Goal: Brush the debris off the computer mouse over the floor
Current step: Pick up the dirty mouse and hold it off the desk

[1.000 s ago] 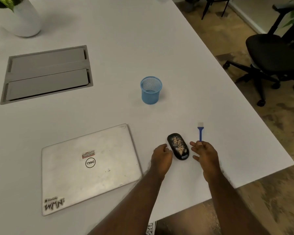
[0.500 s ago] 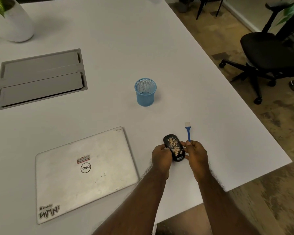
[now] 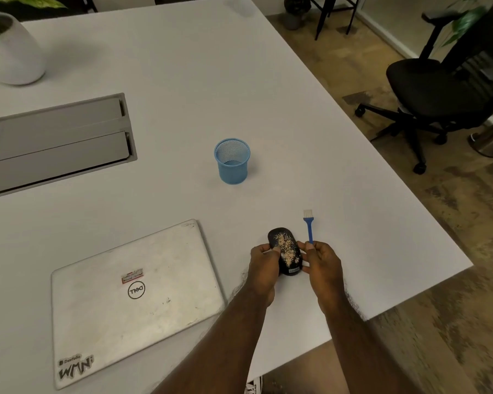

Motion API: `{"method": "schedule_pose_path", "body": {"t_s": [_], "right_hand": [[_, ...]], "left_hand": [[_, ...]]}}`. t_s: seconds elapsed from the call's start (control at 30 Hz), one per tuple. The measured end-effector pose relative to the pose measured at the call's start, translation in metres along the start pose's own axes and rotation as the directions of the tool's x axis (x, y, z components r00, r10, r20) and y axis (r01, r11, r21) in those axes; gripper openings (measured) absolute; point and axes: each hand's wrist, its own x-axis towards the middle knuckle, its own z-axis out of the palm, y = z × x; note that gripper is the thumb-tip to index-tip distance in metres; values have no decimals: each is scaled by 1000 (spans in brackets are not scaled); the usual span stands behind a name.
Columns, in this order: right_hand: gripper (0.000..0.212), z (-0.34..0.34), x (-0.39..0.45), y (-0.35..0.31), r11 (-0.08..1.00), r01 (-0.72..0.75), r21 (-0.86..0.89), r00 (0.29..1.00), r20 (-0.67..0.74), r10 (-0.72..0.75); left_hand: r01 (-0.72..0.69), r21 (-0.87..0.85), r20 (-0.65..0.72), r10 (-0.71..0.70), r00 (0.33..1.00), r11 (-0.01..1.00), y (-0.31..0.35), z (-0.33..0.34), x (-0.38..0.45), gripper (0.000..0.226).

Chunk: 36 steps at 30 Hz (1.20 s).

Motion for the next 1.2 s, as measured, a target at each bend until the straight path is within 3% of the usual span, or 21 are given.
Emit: {"method": "schedule_pose_path", "body": {"t_s": [0.23,0.47,0.77,1.0,1.2], "right_hand": [[18,-17,-23,-21,997,49,65,999,-11,-48],[12,-36,-55,-43,996,67,57,998,3,-68],[11,-77,-115,-75,997,55,56,998,-39,-53],[12,-119,-185,-104,990,63,124,990,-134,-46],[8,-135,-264,-105,975,78,207,951,-308,-11]], "left_hand": [[-9,-95,145,23,989,995,13,-1,-29,27],[79,-199,220,-34,975,977,31,-3,-56,33],[182,-190,363,-103,926,965,42,4,-117,40],[341,-174,555,-194,809,924,55,-5,-171,45],[357,-149,582,-210,786,922,64,-21,-207,47]]}}
